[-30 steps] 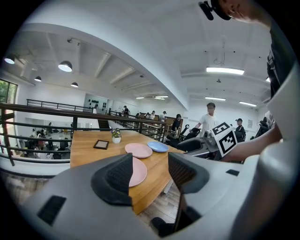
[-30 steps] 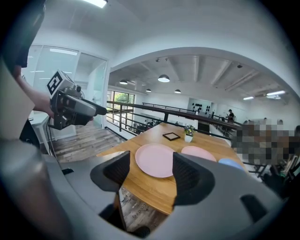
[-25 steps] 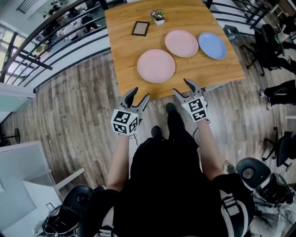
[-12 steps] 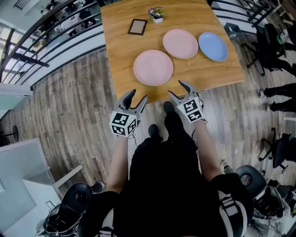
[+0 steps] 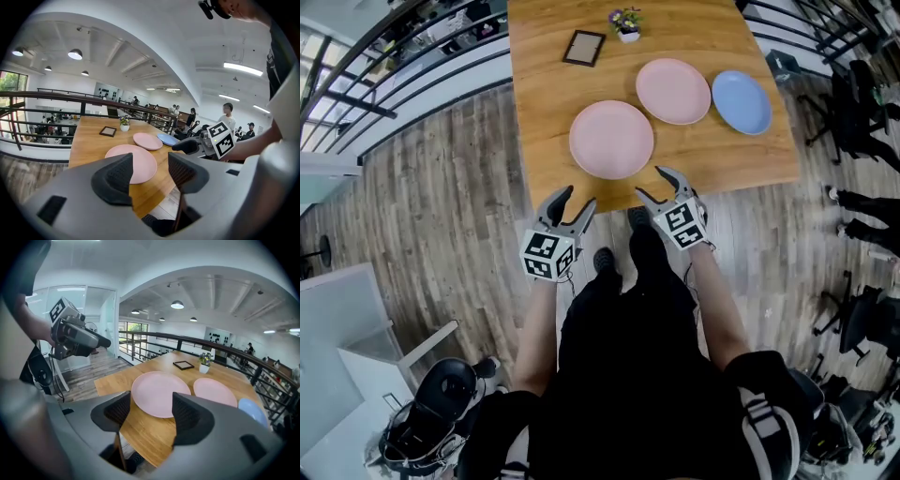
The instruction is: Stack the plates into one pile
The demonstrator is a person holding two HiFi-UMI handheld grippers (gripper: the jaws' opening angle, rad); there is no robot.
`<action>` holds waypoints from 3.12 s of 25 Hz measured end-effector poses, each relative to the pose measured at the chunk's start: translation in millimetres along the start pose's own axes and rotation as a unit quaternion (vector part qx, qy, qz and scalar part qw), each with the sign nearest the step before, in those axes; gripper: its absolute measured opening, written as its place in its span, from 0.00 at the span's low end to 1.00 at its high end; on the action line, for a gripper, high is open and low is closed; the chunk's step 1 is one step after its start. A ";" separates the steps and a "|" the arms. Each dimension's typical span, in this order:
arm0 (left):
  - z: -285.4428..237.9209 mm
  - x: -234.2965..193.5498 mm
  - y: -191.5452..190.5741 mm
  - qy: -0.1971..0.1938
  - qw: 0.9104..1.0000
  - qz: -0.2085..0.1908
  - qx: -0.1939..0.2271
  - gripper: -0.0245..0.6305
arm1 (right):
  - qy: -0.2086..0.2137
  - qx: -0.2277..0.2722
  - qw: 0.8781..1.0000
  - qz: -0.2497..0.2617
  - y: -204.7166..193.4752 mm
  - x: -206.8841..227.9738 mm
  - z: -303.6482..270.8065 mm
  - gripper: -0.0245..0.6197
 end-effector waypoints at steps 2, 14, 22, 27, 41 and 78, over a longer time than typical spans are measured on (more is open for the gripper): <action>-3.0 -2.8 -2.8 0.003 1.000 0.006 -0.004 0.41 | 0.010 -0.005 1.000 0.003 -0.1 0.4 -8.6 0.49; -17.7 -12.2 -29.7 0.022 0.998 0.038 -0.035 0.41 | 0.075 -0.025 0.996 0.037 -2.0 -14.5 -58.6 0.47; -16.8 -23.5 -40.3 0.035 0.997 0.056 -0.044 0.41 | 0.095 -0.052 0.992 0.060 -5.1 -21.0 -87.2 0.45; -15.0 -27.9 -41.4 0.041 0.996 0.060 -0.043 0.41 | 0.086 -0.083 0.988 0.098 -13.0 -24.9 -101.0 0.44; -10.7 -31.0 -48.0 0.048 0.995 0.067 -0.049 0.41 | 0.019 -0.165 0.964 0.209 -30.9 -26.9 -133.1 0.30; 34.7 -14.1 -72.1 0.045 0.997 0.049 -0.047 0.41 | -0.056 -0.193 0.875 0.441 -18.6 -59.2 -132.2 0.08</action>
Point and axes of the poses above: the fingertips, and each gripper's own axes: z backward along the fingers, x to its right, y out of its top, the point moved 6 cm from there along z, backward along the fingers, and after that the axes turned 13 degrees about -x, right-handed, at the moved point
